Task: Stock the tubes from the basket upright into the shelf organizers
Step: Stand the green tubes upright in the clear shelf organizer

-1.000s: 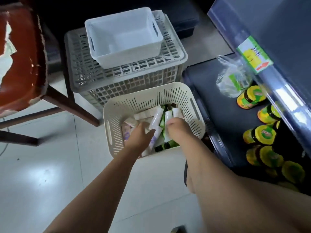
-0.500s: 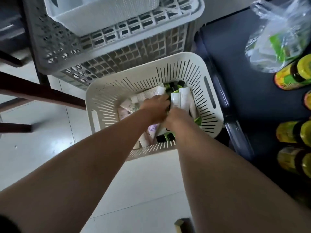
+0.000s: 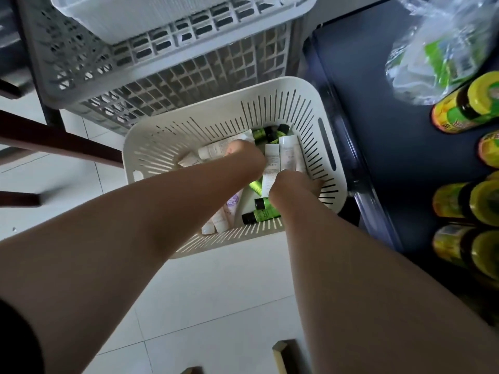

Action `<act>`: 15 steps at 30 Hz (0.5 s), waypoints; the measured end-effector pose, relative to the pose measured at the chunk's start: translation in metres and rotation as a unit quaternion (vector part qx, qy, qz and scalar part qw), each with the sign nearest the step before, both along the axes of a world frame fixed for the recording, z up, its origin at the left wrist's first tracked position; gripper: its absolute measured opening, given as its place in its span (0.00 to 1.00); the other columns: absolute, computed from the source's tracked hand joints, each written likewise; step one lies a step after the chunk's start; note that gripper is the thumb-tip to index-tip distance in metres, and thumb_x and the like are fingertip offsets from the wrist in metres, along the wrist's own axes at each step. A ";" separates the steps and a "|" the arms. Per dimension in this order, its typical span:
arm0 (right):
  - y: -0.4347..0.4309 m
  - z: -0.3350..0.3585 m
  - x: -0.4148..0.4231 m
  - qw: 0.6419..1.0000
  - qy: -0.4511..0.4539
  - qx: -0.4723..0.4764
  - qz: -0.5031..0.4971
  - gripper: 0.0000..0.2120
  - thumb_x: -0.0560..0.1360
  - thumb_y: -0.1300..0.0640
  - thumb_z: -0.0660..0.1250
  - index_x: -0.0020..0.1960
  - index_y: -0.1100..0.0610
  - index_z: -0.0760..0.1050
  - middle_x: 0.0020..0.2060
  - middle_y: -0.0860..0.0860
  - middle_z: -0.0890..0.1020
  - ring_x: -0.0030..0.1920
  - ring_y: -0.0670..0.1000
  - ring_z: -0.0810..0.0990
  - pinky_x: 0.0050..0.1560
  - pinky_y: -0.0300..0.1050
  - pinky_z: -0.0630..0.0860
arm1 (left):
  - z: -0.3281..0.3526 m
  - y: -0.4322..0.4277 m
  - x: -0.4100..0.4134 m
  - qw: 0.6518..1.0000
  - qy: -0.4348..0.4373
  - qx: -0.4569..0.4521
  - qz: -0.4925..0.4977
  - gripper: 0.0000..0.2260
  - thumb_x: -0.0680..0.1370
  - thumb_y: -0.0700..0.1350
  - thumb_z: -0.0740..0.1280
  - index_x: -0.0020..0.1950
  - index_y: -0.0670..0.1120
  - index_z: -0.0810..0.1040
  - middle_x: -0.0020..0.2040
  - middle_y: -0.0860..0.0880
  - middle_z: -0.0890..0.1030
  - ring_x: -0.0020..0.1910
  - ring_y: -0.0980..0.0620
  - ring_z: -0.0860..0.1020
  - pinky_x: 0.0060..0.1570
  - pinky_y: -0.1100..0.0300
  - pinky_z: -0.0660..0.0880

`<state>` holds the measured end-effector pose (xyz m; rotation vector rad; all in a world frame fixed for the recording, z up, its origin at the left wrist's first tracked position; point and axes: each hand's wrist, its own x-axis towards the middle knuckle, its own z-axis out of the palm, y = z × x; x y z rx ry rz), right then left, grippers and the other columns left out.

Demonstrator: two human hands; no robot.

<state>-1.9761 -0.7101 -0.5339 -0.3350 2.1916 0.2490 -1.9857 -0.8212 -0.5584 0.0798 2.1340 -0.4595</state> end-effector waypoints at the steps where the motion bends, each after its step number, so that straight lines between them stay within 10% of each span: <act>1: 0.002 -0.001 -0.002 1.000 0.002 -0.022 -0.019 0.19 0.77 0.52 0.63 0.67 0.53 0.75 0.65 0.51 0.77 0.70 0.55 0.71 0.73 0.62 0.63 | 0.001 -0.001 -0.002 1.000 -0.008 0.012 0.010 0.10 0.80 0.43 0.66 0.61 0.44 0.77 0.55 0.46 0.80 0.55 0.43 0.81 0.49 0.50 0.80; 5: 0.010 -0.005 -0.006 0.992 0.014 -0.098 -0.073 0.14 0.75 0.57 0.69 0.60 0.56 0.77 0.39 0.50 0.75 0.46 0.55 0.77 0.52 0.51 0.77 | 0.005 -0.015 -0.010 0.997 0.005 0.064 0.043 0.03 0.81 0.42 0.63 0.54 0.46 0.73 0.45 0.49 0.80 0.47 0.47 0.81 0.53 0.52 0.80; 10: 0.027 -0.007 -0.011 0.954 -0.021 -0.249 -0.168 0.06 0.75 0.56 0.71 0.52 0.53 0.82 0.40 0.49 0.79 0.43 0.52 0.80 0.35 0.42 0.73 | 0.017 -0.034 -0.005 0.995 0.029 0.085 0.053 0.10 0.80 0.47 0.66 0.60 0.49 0.79 0.47 0.52 0.80 0.50 0.48 0.80 0.53 0.51 0.78; 15: 0.025 0.021 -0.010 0.815 -0.059 -0.386 -0.428 0.06 0.77 0.52 0.71 0.48 0.55 0.81 0.42 0.51 0.81 0.44 0.54 0.80 0.51 0.49 0.79 | 0.041 -0.055 0.014 0.971 0.133 0.153 0.126 0.13 0.81 0.53 0.66 0.66 0.56 0.76 0.59 0.51 0.80 0.59 0.47 0.79 0.49 0.55 0.75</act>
